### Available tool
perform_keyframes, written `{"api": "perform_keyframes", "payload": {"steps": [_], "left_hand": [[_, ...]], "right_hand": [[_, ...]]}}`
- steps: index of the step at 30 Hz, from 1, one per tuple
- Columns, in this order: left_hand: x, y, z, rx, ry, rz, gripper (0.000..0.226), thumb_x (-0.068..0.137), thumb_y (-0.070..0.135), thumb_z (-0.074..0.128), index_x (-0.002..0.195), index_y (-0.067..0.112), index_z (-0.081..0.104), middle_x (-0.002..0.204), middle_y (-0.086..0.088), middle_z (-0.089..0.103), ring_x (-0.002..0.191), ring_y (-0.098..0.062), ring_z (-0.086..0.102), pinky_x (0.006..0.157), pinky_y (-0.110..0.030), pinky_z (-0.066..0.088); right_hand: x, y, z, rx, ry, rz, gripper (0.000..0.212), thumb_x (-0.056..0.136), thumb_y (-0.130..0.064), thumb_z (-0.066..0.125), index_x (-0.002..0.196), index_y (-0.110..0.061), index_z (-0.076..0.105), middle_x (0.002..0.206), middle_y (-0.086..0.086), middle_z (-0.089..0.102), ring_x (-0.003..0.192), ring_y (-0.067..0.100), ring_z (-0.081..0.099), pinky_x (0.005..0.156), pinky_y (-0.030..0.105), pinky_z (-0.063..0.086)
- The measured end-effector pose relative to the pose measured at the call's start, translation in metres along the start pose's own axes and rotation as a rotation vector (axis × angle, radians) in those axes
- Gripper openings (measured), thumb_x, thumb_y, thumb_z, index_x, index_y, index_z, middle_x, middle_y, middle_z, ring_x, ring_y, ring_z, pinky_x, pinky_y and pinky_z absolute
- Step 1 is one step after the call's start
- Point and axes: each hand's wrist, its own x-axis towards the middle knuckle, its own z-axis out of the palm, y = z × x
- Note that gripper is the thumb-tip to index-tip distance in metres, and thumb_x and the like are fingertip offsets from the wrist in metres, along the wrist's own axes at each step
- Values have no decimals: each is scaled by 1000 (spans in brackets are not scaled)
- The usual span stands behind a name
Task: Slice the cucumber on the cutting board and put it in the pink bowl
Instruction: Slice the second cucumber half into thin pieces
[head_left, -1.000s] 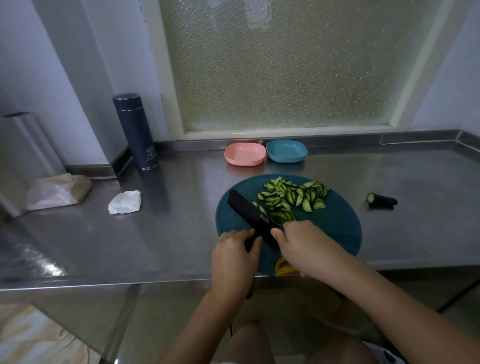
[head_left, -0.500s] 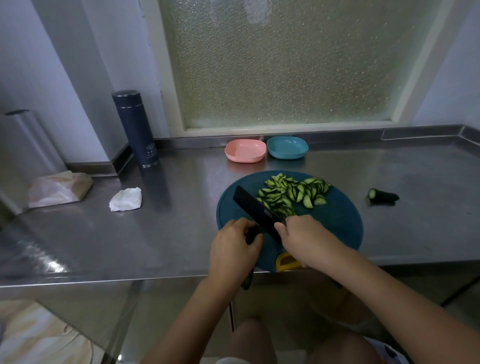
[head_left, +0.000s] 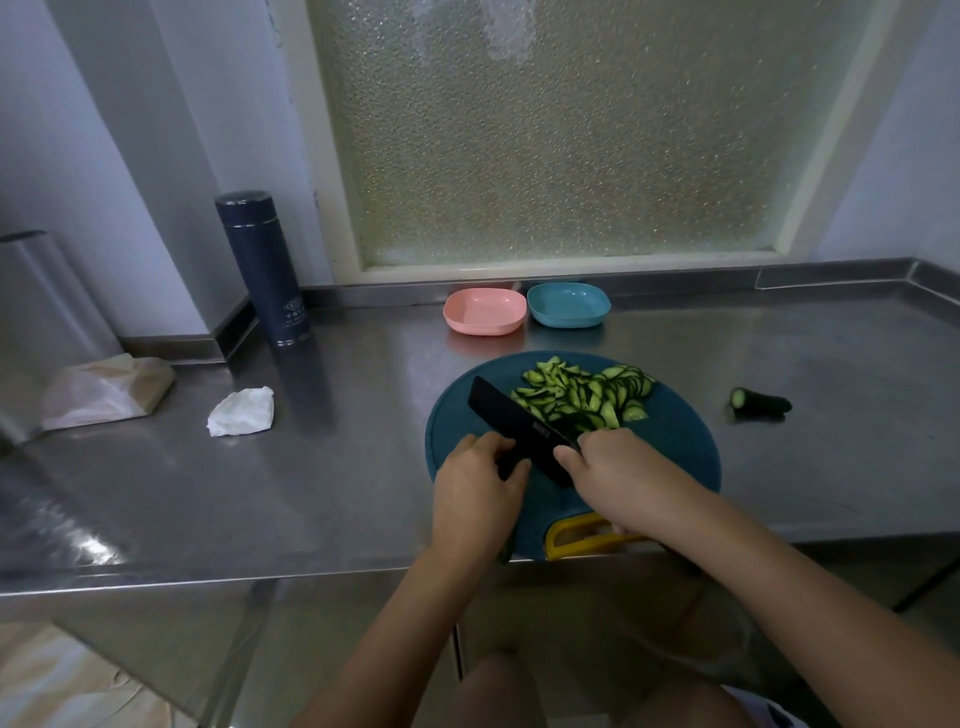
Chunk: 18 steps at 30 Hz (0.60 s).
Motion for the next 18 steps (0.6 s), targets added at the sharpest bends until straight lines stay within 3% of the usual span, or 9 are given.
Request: {"api": "perform_keyframes", "payload": {"steps": [5, 10, 18], "left_hand": [[1, 1, 0, 10, -2, -5, 32, 87, 32, 61, 114, 16, 63, 104, -2, 63, 91, -13, 56, 68, -16, 33], [0, 2, 0, 16, 10, -5, 31, 87, 33, 61, 113, 17, 64, 103, -2, 63, 90, -13, 57, 69, -17, 35], [2, 0, -1, 43, -31, 14, 34, 88, 35, 59, 116, 17, 63, 106, -2, 64, 93, -14, 57, 72, -19, 38]], "right_hand": [[-2, -1, -2, -25, 43, -32, 43, 102, -39, 33, 69, -15, 49, 67, 4, 56, 54, 16, 54, 48, 27, 38], [-10, -1, -8, -4, 12, -22, 45, 102, -39, 31, 82, -9, 57, 60, 4, 55, 37, 11, 50, 39, 20, 37], [-12, -5, -8, -21, -2, -11, 44, 102, -39, 30, 90, -7, 58, 65, 6, 57, 40, 11, 52, 38, 19, 36]]}}
